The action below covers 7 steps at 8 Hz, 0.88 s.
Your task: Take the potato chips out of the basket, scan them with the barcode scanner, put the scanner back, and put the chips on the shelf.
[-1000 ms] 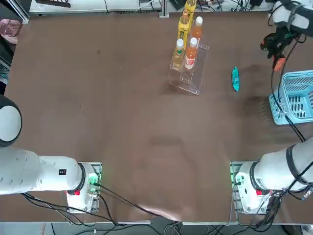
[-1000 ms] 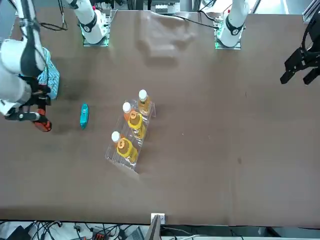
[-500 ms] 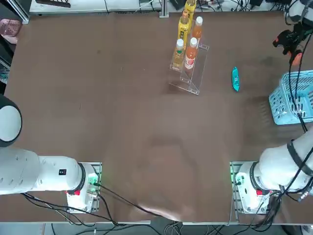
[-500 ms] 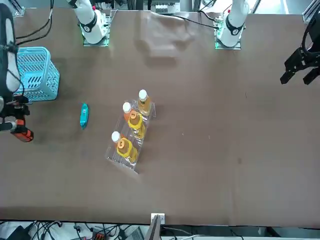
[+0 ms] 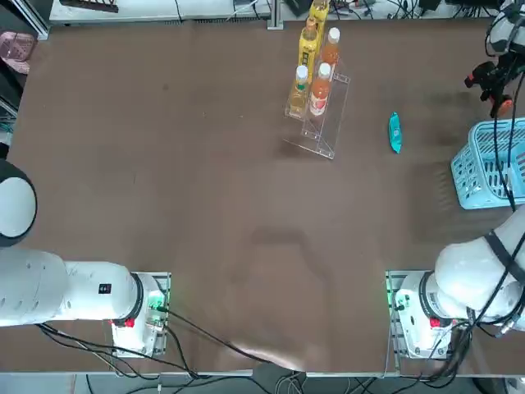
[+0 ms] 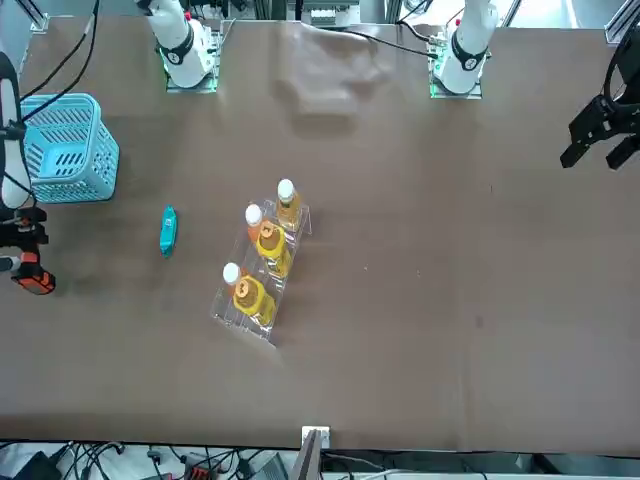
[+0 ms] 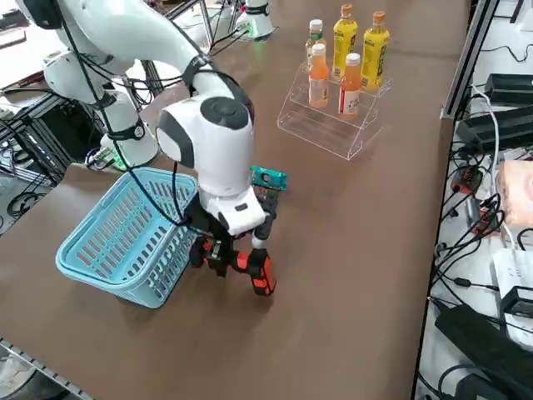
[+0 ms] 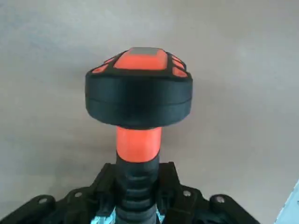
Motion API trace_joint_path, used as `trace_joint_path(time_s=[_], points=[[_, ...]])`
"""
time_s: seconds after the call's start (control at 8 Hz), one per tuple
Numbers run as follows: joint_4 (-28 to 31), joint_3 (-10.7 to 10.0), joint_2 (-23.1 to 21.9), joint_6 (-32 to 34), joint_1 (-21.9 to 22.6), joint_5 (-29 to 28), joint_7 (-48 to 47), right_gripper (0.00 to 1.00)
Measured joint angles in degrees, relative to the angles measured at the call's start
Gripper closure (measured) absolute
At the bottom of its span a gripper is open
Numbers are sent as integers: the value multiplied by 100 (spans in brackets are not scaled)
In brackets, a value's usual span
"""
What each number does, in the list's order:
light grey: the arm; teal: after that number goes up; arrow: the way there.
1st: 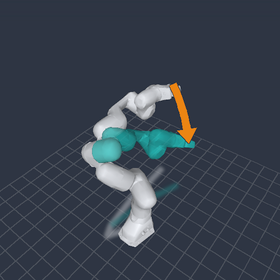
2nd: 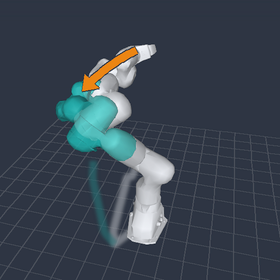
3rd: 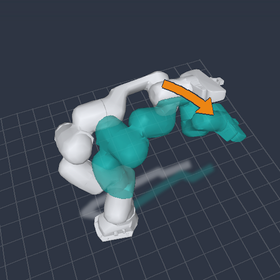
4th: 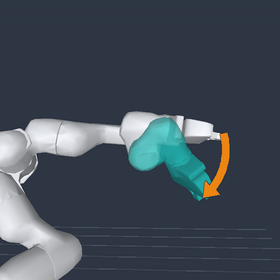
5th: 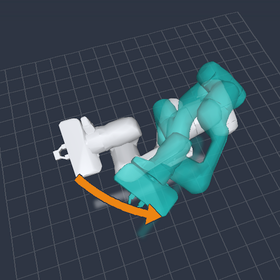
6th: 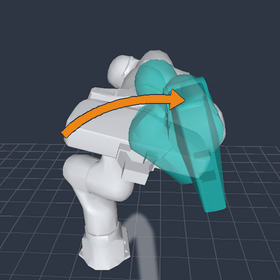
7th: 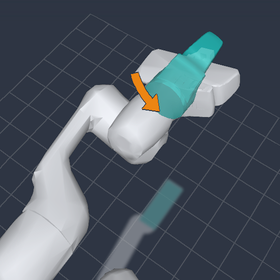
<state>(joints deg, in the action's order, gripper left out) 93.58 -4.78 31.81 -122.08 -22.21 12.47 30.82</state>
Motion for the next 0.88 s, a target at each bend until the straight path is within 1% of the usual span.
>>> trace_joint_path(time_s=[0.38, 0.62, 0.88], points=[[10, 28, 269, -266, -333, -52, 31, 59], [16, 32, 434, -486, -454, -189, 177, 59], [16, 34, 520, -543, -519, -338, 327, 59]])
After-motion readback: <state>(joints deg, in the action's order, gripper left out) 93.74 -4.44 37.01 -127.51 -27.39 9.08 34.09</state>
